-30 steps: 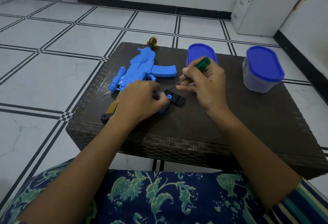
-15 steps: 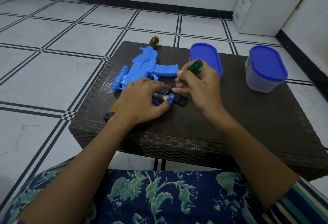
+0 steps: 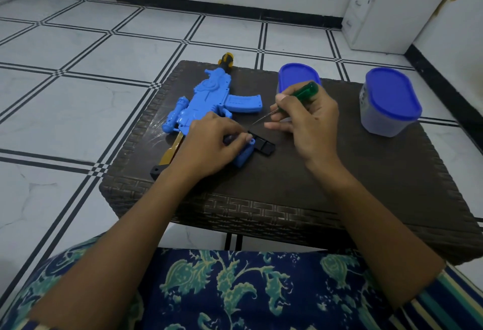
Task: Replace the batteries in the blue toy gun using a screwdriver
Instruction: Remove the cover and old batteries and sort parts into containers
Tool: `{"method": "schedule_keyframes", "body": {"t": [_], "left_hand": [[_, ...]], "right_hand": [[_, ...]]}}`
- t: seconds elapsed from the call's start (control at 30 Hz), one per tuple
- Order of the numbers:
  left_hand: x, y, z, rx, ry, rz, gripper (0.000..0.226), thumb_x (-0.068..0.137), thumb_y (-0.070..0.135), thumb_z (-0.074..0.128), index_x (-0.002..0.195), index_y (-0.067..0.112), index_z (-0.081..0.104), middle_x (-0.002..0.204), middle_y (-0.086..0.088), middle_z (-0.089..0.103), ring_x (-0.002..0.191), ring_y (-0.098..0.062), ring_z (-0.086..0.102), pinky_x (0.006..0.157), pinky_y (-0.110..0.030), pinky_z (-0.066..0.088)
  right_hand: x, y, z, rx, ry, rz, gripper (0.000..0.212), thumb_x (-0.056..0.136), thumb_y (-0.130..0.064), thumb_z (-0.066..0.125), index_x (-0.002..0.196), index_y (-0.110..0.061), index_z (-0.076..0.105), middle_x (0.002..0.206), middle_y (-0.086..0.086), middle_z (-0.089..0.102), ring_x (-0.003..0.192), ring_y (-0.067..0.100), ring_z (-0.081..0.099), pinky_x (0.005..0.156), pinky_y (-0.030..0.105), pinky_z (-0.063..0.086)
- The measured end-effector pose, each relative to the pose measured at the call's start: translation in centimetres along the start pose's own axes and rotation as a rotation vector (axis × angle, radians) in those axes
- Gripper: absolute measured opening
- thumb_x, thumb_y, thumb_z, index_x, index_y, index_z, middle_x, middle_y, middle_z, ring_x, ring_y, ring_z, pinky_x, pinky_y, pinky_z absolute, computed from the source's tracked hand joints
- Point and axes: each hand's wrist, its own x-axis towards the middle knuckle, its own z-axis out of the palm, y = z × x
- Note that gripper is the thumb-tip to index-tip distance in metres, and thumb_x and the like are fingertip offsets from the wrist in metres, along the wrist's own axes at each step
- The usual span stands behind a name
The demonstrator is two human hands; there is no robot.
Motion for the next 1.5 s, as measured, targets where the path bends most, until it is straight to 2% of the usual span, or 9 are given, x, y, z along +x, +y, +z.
{"method": "schedule_keyframes", "body": {"t": [0.17,0.27,0.5,0.67,0.77,0.83,0.97,1.3,1.5], "left_hand": [[-0.1,0.8,-0.4,-0.251,0.335,-0.024,0.024,0.095,0.030,0.055,0.091,0.011,0.070,0.087,0.002,0.068,0.086,-0.012,0.060,0.076,-0.025,0.047],[0.2,1.8,-0.8,-0.580,0.439,-0.180,0.029,0.094,0.032,0.057,0.089,0.009,0.073,0.089,-0.002,0.071,0.085,-0.008,0.062,0.070,-0.019,0.047],[0.4,2.9,0.1,-1.266,0.276,-0.394,0.024,0.095,0.023,0.052,0.101,0.004,0.066,0.065,0.001,0.059,0.058,-0.007,0.055,0.058,-0.017,0.048],[0.3,2.6,0.0,-1.346,0.179,-0.471,0.027,0.096,0.025,0.050,0.099,0.003,0.066,0.063,0.003,0.054,0.057,-0.005,0.053,0.057,-0.017,0.049],[0.1,3.0,0.2,-1.335,0.094,-0.471,0.024,0.096,0.021,0.051,0.099,0.005,0.068,0.068,-0.001,0.055,0.060,-0.006,0.054,0.059,-0.018,0.051],[-0.2,3.2,0.3,-1.177,0.060,-0.416,0.023,0.095,0.018,0.053,0.105,0.003,0.066,0.075,-0.003,0.057,0.062,-0.005,0.056,0.061,-0.019,0.053],[-0.4,1.0,-0.5,-0.041,0.149,0.111,0.037,0.090,0.031,0.061,0.121,0.011,0.061,0.099,0.000,0.061,0.088,-0.009,0.055,0.079,-0.019,0.043],[-1.5,-1.7,-1.6,0.249,-0.268,0.081,0.076,0.079,0.079,0.025,0.143,0.040,0.034,0.152,0.021,0.026,0.143,-0.003,0.014,0.118,-0.044,0.004],[-1.7,-0.7,-0.7,0.402,-0.342,0.093,0.082,0.082,0.078,0.009,0.151,0.033,0.009,0.158,0.016,-0.001,0.143,0.000,-0.012,0.117,-0.045,-0.008]], "right_hand": [[0.1,-0.6,0.1,0.034,0.044,-0.068,0.019,0.089,0.000,0.057,0.077,-0.014,0.058,0.072,0.011,0.060,0.067,0.024,0.060,0.059,0.032,0.057],[-0.2,-0.8,0.1,-0.247,-0.137,-0.161,0.011,0.082,-0.004,0.050,0.082,-0.010,0.059,0.071,0.014,0.058,0.063,0.024,0.050,0.056,0.033,0.042],[-0.9,0.2,0.5,-0.878,-0.416,-0.291,0.031,0.095,-0.037,0.057,0.081,-0.010,0.052,0.063,0.000,0.051,0.058,0.018,0.047,0.056,0.039,0.039],[0.1,0.1,-0.6,-0.948,-0.318,-0.254,0.040,0.082,-0.050,0.071,0.100,-0.016,0.061,0.082,-0.002,0.063,0.076,0.019,0.056,0.065,0.038,0.048],[0.6,0.0,-1.1,-0.968,-0.398,-0.217,0.028,0.082,-0.043,0.073,0.088,-0.016,0.067,0.067,-0.005,0.059,0.066,0.018,0.055,0.064,0.041,0.051],[0.8,0.0,-1.5,-1.006,-0.425,-0.180,0.023,0.081,-0.039,0.072,0.079,-0.016,0.067,0.060,-0.004,0.055,0.061,0.017,0.052,0.059,0.038,0.048],[1.2,0.1,-2.7,-1.158,-0.328,-0.052,0.043,0.082,-0.042,0.066,0.059,-0.012,0.046,0.054,0.001,0.041,0.053,0.019,0.039,0.048,0.032,0.026],[1.3,1.1,-3.1,-1.356,-0.328,0.204,0.040,0.085,-0.045,0.064,0.067,-0.016,0.044,0.070,0.002,0.048,0.065,0.020,0.048,0.050,0.030,0.029],[0.6,-0.8,-0.4,-0.566,-0.110,0.048,0.040,0.083,-0.033,0.047,0.068,0.001,0.061,0.064,0.021,0.058,0.061,0.026,0.052,0.063,0.041,0.047]]}}
